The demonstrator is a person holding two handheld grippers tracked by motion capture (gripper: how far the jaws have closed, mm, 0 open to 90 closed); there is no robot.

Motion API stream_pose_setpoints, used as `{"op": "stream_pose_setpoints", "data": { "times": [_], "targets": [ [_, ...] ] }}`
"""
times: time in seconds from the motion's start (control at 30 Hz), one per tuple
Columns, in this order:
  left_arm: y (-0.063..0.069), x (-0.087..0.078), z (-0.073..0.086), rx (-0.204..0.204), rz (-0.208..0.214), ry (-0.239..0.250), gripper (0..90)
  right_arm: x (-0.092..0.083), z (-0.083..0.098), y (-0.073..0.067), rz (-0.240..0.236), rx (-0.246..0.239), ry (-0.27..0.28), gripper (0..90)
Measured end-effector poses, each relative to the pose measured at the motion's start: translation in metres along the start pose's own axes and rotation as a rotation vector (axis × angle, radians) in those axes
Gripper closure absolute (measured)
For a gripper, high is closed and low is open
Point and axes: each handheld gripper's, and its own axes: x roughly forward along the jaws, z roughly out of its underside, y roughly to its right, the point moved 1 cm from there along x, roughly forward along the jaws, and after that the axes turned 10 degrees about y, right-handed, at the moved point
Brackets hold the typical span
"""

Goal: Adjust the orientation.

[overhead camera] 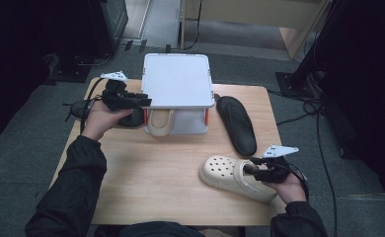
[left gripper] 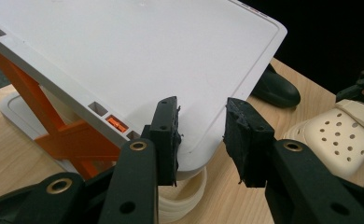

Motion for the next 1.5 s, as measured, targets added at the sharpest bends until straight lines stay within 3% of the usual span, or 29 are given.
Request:
{"op": "stream_pose_setpoints", "data": {
  "times": [0.1,0.27,0.53,0.63,0.8,1.03,1.27,1.5],
  "targets": [
    [0.000,0.000,0.000,-0.001,0.001,0.003,65.3,0.011,-0.002,0.000,-0.014,0.007,0.004,52.8],
    [-0.001,0.000,0.000,-0.003,0.001,0.006,65.4,0.020,-0.003,0.003,-0.035,-0.026,-0.002,57.1],
    [-0.001,0.001,0.000,-0.001,-0.002,0.010,65.3,0.022,-0.004,0.003,-0.089,-0.080,0.005,67.6],
    [-0.001,0.001,0.000,-0.002,-0.002,0.010,65.3,0.023,-0.008,-0.001,-0.101,-0.073,0.001,73.0],
    [-0.001,0.001,0.001,-0.001,-0.002,0.011,65.3,0.028,-0.021,-0.006,-0.073,-0.055,0.024,75.1],
    [-0.001,0.001,0.001,-0.001,-0.004,0.011,65.3,0.043,-0.039,-0.012,-0.046,-0.067,0.042,75.3],
    [-0.001,0.001,0.001,0.002,-0.003,0.010,65.2,0.074,-0.063,-0.026,0.003,-0.081,0.038,75.0],
    [-0.001,0.001,0.001,0.001,-0.003,0.011,65.2,0.095,-0.068,-0.035,0.026,-0.046,0.024,74.1]
  ]
}}
